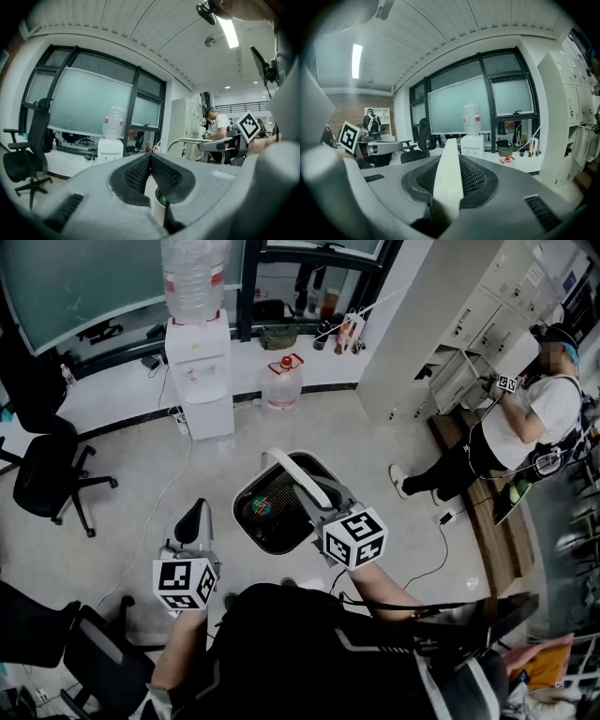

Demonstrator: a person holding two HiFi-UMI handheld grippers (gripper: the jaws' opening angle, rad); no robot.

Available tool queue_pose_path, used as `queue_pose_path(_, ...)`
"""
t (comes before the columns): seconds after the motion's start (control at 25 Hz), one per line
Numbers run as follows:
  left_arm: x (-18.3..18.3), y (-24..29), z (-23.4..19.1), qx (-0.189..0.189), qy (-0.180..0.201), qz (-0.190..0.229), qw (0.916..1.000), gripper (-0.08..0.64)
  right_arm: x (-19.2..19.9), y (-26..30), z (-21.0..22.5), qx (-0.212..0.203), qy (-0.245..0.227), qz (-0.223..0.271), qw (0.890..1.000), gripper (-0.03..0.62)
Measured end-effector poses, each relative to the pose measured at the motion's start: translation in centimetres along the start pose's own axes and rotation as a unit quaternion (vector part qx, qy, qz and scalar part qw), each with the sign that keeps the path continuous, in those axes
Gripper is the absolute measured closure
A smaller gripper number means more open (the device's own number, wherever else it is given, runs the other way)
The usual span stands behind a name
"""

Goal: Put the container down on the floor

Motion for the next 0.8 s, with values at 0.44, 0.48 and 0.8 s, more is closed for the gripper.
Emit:
queue_pose_path(0.44,0.5,-1.5,-1.4,0.004,-0.009,0.014,0.9999,0.550,-0.3,0.5,-0.7,0.002,0.002,0.008,1.000,0.508)
queue_pose_path(0.48,0.5,-1.7,-1.6,0.004,-0.009,0.015,0.9998,0.549,-0.3,0.5,-0.9,0.002,0.005,0.009,1.000,0.508)
queue_pose_path(0.8,1.5,-3.5,-2.9,0.008,-0.015,0.011,0.9998,0.549,-0.5,0.9,-2.3,0.005,0.022,0.008,1.000,0.506)
Point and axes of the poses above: the fingertips, and each gripper's own axes: y forward along the fingers, z to its right, x out of its underside, the point moved 1 cm from there along -y, backward along the fingers, and after that the axes turned 14 degrees about -z, right-handed, at the moved point
